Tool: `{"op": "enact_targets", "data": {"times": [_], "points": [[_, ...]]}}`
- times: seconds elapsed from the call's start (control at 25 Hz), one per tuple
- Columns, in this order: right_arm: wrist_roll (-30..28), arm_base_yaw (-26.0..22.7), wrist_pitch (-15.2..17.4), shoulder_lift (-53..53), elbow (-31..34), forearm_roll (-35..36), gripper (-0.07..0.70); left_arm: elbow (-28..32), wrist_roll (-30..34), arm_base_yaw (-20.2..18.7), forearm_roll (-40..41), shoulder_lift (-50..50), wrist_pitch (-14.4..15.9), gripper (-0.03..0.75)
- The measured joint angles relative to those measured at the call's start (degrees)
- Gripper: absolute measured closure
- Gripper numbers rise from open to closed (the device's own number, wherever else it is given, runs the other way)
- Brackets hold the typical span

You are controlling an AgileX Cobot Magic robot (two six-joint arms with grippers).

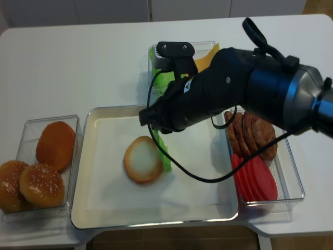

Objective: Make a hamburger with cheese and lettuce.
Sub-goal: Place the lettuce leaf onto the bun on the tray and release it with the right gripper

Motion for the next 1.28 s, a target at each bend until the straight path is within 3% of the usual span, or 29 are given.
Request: {"op": "enact_targets", "data": {"times": [0.4, 0.72, 1.28], "points": [[-0.5, 0.7, -1.0, 2.5, 0.0, 10.4, 0.629, 0.0, 0.0, 0.1, 0.0, 0.0, 0.0, 0.346], [-8.4, 2.3, -1.9, 5.3, 0.0, 21.9, 0.629, 0.0, 0.0, 0.1, 0.0, 0.0, 0.0, 0.346], [-10.5, 2.3, -2.4, 6.3, 0.0, 21.9, 0.629, 0.0, 0.0, 0.1, 0.0, 0.0, 0.0, 0.346]]}}
